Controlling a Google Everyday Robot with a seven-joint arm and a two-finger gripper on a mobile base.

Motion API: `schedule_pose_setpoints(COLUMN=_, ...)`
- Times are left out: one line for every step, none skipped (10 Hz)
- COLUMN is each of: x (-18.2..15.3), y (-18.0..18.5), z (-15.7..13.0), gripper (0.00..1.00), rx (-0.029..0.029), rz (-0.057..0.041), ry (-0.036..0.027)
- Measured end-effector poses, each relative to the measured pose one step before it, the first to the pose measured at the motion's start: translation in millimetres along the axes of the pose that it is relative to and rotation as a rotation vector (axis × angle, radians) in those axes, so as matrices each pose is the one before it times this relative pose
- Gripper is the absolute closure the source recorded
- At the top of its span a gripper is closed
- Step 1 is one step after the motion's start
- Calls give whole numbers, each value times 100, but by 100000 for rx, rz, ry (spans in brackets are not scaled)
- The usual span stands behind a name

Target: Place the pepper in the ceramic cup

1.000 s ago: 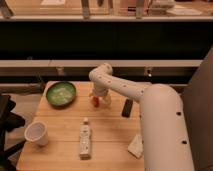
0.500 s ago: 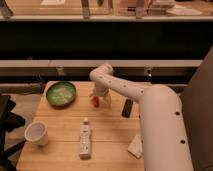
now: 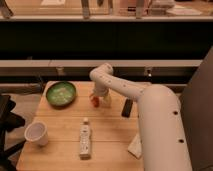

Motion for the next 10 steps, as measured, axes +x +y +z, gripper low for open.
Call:
schedule_pose_setpoints(x=7, y=14, z=18, gripper=20, rx=-179, rz=-248, ry=-207)
schedule_pose_setpoints(x=-3, y=-1, z=41, gripper=20, rx=-236, rz=-397, ry=-266)
schedule_pose_setpoints(x=38, y=-47, z=12, gripper=20, rx=-68, rz=-363, ry=-138)
schedule_pose_setpoints(x=28, y=17, z=54, gripper=20, rx=-336, rz=-583, ry=-141)
schedule_pose_setpoints(x=61, y=-42, z=0, gripper=20, rx=-104, rz=-323, ry=-46)
schedule_pose_setpoints(x=66, y=23, z=33, gripper=20, rx=-140, rz=-137, ry=-159)
schedule_pose_setpoints(x=42, y=-6, z=6, gripper=20, rx=7, rz=-123, ry=-154)
schedule_pose_setpoints(x=22, y=34, z=40, gripper=20, rx=-139, rz=-290, ry=-281)
schedule_pose_setpoints(x=40, y=-2, z=-7, gripper=20, rx=-133, rz=-325, ry=-20)
schedule_pose_setpoints(x=-1, y=3, z=52, gripper=20, rx=-158, rz=-389, ry=-146)
